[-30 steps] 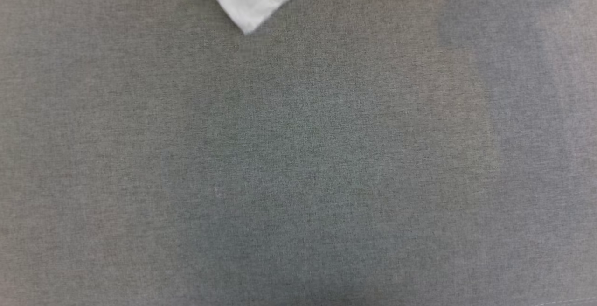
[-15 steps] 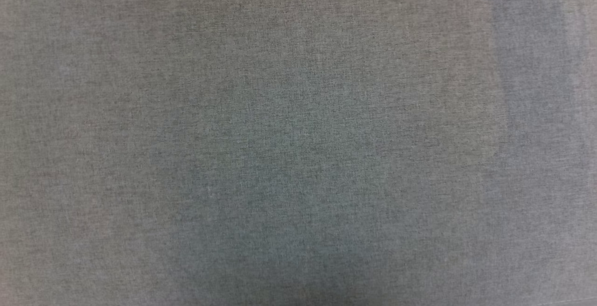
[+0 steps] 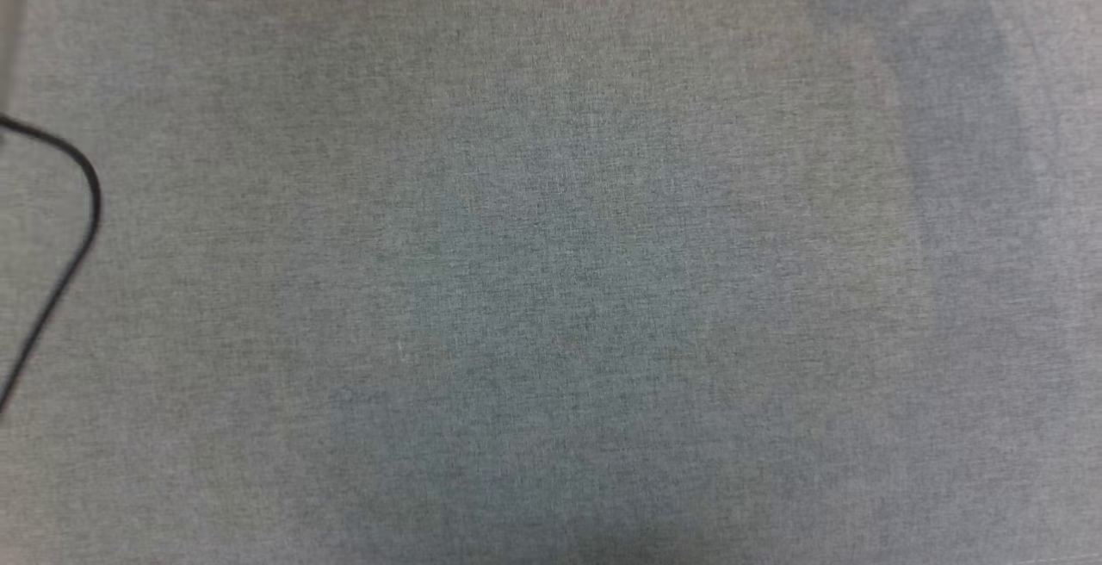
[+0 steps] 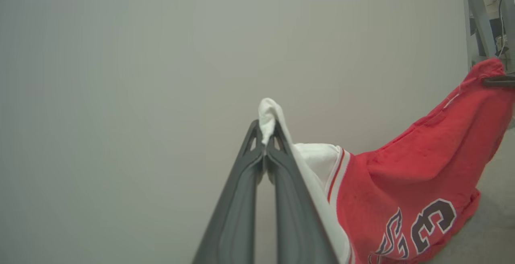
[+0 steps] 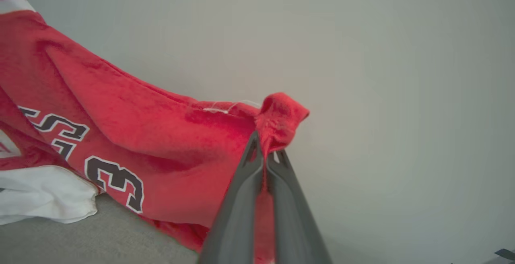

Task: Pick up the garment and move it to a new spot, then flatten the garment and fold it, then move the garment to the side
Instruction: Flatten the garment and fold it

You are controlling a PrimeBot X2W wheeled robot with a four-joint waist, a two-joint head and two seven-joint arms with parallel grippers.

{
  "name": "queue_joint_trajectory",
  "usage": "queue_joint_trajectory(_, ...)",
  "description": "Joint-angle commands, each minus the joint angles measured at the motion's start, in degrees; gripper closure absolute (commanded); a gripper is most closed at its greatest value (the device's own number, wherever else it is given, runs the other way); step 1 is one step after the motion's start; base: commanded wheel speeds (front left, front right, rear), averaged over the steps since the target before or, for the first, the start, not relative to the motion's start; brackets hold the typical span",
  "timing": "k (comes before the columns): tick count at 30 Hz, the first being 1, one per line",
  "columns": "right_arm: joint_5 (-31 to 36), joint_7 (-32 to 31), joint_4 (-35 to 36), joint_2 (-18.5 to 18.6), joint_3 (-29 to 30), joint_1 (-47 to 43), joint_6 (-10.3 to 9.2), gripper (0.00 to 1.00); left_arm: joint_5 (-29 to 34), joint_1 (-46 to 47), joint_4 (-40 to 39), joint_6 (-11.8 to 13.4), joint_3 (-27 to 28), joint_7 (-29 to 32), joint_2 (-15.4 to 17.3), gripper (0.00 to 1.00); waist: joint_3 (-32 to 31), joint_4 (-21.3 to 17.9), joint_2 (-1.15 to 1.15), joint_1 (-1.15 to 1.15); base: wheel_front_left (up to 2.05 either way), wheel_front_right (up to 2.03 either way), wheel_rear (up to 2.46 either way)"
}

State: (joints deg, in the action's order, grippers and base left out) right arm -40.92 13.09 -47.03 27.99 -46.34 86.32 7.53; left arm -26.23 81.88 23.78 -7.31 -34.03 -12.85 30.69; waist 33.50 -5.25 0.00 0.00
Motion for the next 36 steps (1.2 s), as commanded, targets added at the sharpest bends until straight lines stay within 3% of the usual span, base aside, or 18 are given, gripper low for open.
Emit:
queue_joint_trajectory(1,-0.9,0.6,0.6,0.6,-0.7,-2.4,-0.04,1.0,-0.5,-2.8,0.2,0.3,0.1,-0.7,0.4,1.0,-2.1,0.3,0.0,0.0,0.0,0.0,0.0)
queue_joint_trajectory(9,-4.4,1.5,4.2,2.3,-5.5,-13.5,-0.04,1.0,-2.0,-17.7,-1.7,3.1,-0.3,-1.9,0.4,1.0,-7.4,0.6,0.0,0.0,0.0,0.0,0.0)
queue_joint_trajectory(10,-5.7,1.7,6.0,3.5,-7.0,-18.5,-0.04,1.0,-2.9,-24.8,-3.1,4.3,0.3,-2.1,0.4,1.0,-10.0,1.0,0.0,0.0,0.0,0.0,0.0)
queue_joint_trajectory(19,-10.2,1.9,12.4,7.6,-9.6,-34.0,-0.04,1.0,-4.3,-49.4,-10.4,6.3,3.8,-2.1,1.8,1.0,-18.1,1.8,0.0,0.0,0.0,0.0,0.0)
queue_joint_trajectory(36,-9.6,1.9,23.2,13.5,-4.9,-63.3,-0.04,1.0,-8.9,-83.6,-17.0,8.6,6.0,-2.1,-0.8,1.0,-29.6,3.5,0.0,0.0,0.0,0.0,0.0)
